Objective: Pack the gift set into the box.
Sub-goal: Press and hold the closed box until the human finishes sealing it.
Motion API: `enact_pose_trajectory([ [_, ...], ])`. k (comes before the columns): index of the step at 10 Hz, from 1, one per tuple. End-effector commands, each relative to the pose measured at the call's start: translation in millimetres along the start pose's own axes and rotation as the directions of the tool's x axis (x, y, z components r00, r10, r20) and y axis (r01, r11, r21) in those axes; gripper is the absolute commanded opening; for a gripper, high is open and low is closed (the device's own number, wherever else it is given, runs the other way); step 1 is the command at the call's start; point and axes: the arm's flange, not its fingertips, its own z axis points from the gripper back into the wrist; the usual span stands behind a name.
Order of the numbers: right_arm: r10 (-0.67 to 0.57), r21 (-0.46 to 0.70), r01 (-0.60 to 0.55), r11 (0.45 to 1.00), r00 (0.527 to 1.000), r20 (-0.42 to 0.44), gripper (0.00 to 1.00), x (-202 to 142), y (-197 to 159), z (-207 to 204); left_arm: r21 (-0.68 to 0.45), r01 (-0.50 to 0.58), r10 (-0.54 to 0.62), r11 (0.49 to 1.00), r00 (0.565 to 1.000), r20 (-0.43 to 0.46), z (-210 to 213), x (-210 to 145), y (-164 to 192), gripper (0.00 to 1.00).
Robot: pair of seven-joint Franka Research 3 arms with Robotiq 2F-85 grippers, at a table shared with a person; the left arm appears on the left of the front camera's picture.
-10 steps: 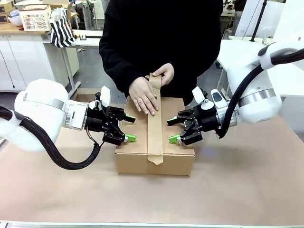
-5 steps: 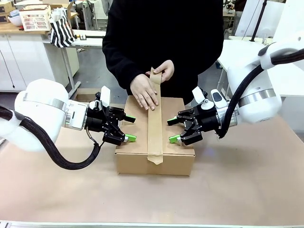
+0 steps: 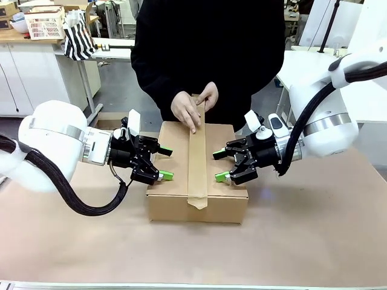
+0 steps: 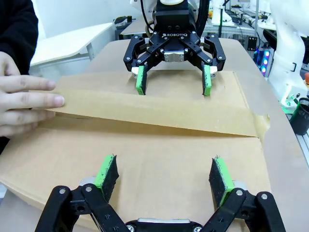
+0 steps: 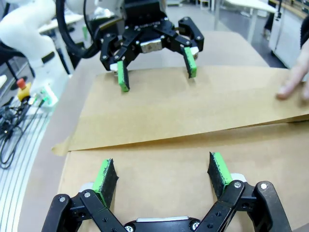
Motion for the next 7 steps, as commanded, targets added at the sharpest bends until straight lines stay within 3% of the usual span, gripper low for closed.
enact_pose_trajectory([
  [1,-0.003,-0.006,0.003,1.0,1.0,-0.003,1.0,-0.9,1.0,-0.6,-0.006,0.01,-0.01,1.0,1.0,-0.01,0.8,-2.5,-2.8,1.0],
  [7,-0.003,-0.006,0.003,1.0,1.0,-0.003,1.0,-0.9,1.0,-0.6,-0.006,0.01,-0.01,1.0,1.0,-0.01,0.8,-2.5,-2.8,1.0],
])
